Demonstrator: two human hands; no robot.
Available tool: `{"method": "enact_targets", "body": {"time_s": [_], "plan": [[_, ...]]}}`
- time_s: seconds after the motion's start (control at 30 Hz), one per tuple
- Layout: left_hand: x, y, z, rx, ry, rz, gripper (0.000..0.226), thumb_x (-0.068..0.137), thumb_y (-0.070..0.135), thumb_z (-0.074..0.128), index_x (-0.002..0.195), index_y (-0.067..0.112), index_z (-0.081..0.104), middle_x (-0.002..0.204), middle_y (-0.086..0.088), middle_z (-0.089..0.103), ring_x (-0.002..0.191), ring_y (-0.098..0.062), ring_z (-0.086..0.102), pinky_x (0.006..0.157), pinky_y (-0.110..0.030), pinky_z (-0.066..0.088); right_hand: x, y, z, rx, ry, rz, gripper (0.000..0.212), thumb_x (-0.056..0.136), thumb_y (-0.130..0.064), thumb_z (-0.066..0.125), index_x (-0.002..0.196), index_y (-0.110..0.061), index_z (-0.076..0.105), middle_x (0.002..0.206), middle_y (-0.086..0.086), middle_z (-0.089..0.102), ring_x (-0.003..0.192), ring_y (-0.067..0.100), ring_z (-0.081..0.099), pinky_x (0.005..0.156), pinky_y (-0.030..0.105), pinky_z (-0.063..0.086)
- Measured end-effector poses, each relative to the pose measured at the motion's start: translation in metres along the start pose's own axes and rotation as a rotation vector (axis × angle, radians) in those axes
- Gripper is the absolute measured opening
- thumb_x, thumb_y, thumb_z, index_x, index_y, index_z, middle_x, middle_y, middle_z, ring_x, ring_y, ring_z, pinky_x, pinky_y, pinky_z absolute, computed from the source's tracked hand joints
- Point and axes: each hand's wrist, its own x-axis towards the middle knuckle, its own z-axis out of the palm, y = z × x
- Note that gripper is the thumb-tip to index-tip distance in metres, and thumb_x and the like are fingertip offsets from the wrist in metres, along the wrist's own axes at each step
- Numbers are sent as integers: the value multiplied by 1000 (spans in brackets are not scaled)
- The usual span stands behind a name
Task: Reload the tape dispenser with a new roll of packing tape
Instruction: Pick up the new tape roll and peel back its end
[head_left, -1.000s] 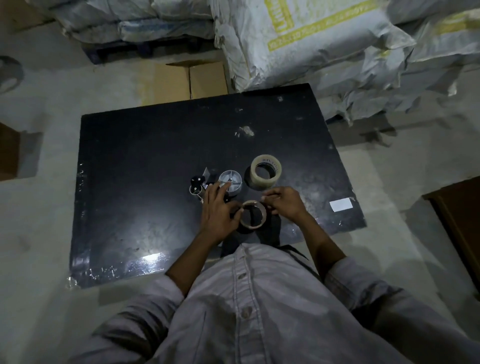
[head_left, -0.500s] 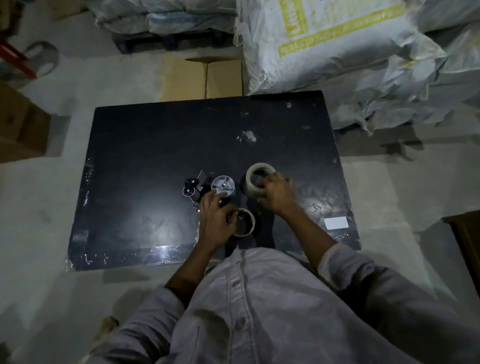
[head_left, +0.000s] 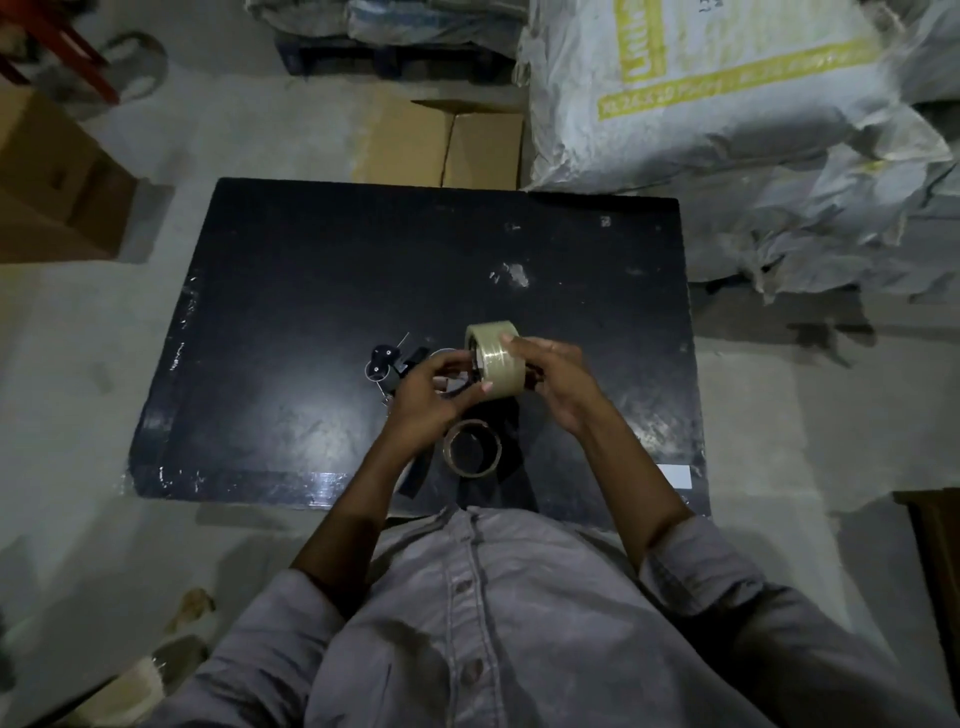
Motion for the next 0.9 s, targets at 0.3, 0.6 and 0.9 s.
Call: {"method": "enact_targets", "body": {"time_s": [0.3, 0.6, 0.9], "plan": [[24, 6, -21, -237, 31, -3, 13, 94, 13, 86, 106, 12, 82, 101, -22, 78, 90, -22, 75, 85, -38, 63, -1, -11, 38, 89, -65, -25, 35, 101, -21, 82, 128, 0, 79, 109, 15, 84, 95, 22, 80, 81, 32, 65], [36, -1, -53, -309, 57, -68, 15, 97, 8, 82, 107, -3, 79, 85, -8, 74, 74, -15, 71, 68, -26, 60, 9, -2, 75, -9, 69, -67, 21, 98, -17, 85, 116, -7, 83, 105, 12, 85, 93, 25, 79, 87, 36, 62], [45, -16, -74, -166, 64, 17, 16, 98, 8, 80, 113, 0, 80, 94, -14, 77, 80, -9, 71, 76, -27, 61, 22, 9, 94, -305, 226, -208, 37, 91, -33, 94, 115, -7, 82, 99, 11, 86, 83, 23, 82, 78, 40, 67]]}}
